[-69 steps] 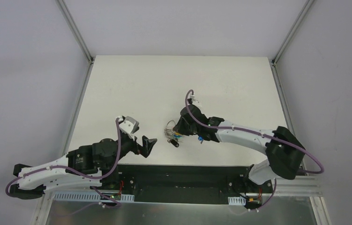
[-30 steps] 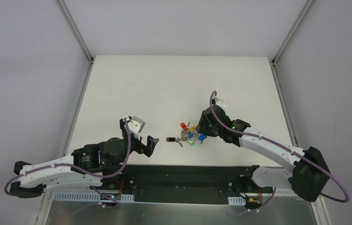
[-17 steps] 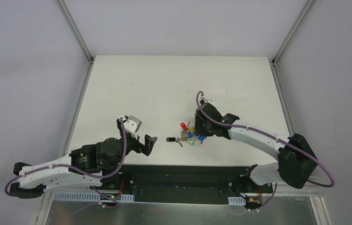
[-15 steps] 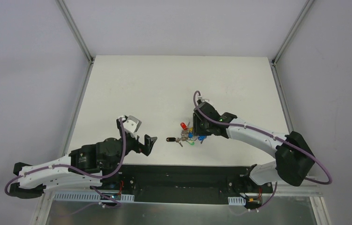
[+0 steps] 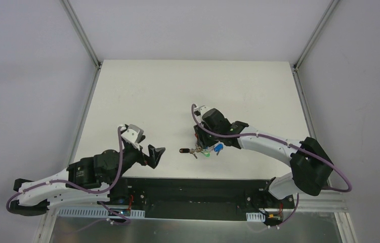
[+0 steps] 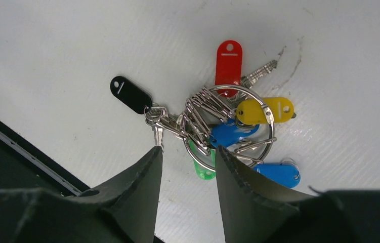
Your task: Put the keys on the keyring
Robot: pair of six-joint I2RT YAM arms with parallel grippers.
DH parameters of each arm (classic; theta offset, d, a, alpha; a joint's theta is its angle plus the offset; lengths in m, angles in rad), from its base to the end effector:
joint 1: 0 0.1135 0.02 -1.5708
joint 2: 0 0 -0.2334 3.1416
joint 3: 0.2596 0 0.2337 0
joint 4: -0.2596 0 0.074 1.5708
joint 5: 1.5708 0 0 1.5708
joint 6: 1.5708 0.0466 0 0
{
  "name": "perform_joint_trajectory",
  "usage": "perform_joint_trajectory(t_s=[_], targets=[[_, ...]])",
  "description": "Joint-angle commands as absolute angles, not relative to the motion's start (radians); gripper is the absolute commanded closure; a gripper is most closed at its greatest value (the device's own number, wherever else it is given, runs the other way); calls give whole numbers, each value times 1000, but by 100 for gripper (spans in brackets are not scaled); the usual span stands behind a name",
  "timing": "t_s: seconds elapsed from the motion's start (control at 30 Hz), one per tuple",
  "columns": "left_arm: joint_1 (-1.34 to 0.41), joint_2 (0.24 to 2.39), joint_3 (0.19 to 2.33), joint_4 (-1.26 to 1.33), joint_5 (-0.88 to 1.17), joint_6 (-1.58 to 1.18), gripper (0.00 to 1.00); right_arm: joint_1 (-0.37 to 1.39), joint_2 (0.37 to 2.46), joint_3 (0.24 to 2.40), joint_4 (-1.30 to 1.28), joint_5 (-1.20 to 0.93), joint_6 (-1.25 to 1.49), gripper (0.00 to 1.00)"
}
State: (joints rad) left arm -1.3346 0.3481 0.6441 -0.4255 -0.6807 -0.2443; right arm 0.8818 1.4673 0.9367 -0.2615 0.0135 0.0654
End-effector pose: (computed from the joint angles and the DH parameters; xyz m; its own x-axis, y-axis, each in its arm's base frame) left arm 0.0539 -0.0986 0.3021 -0.1767 -0.0689 -0.9818 0.5841 0.7955 -0.1610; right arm 0.1949 0.2356 0.1972 -0.5016 -0.5062 -0.7015 -0.7346 0.6776 0.0363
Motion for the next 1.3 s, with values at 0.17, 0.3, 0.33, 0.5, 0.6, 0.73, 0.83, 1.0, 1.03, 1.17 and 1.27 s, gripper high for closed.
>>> perform_joint_trajectory(t_s=[0.17,0.3,0.33,0.5,0.6,0.73,0.83,1.0,1.03,1.17,1.27], targets=[[-1338,297,690,-503,-665,-302,0,880,1576,1023,-233,-54,-154,64],[-1338,277,683,-513,-671,-304,0,874,1636,1056,-245,-22,-161,68],[-1338,273,681,-513,-673,-304,0,871,1647,1058,-242,-17,-160,68],[-1338,268,675,-515,-683,-304,0,861,1693,1073,-253,-6,-158,71],[-1338,275,675,-515,-688,-302,0,857,1718,1072,-260,25,-154,71],[-1338,289,678,-515,-690,-299,0,857,1752,1074,-282,30,-152,73],[-1338,296,682,-516,-687,-299,0,858,1768,1073,-309,14,-149,79],[-1338,294,681,-517,-678,-304,0,861,1759,1060,-329,13,-140,82],[-1338,291,681,-518,-674,-308,0,864,1757,1056,-331,18,-140,81],[-1338,278,674,-523,-664,-322,0,875,1763,1037,-336,48,-138,74],[-1338,267,670,-527,-657,-332,0,878,1779,1020,-320,39,-126,73]])
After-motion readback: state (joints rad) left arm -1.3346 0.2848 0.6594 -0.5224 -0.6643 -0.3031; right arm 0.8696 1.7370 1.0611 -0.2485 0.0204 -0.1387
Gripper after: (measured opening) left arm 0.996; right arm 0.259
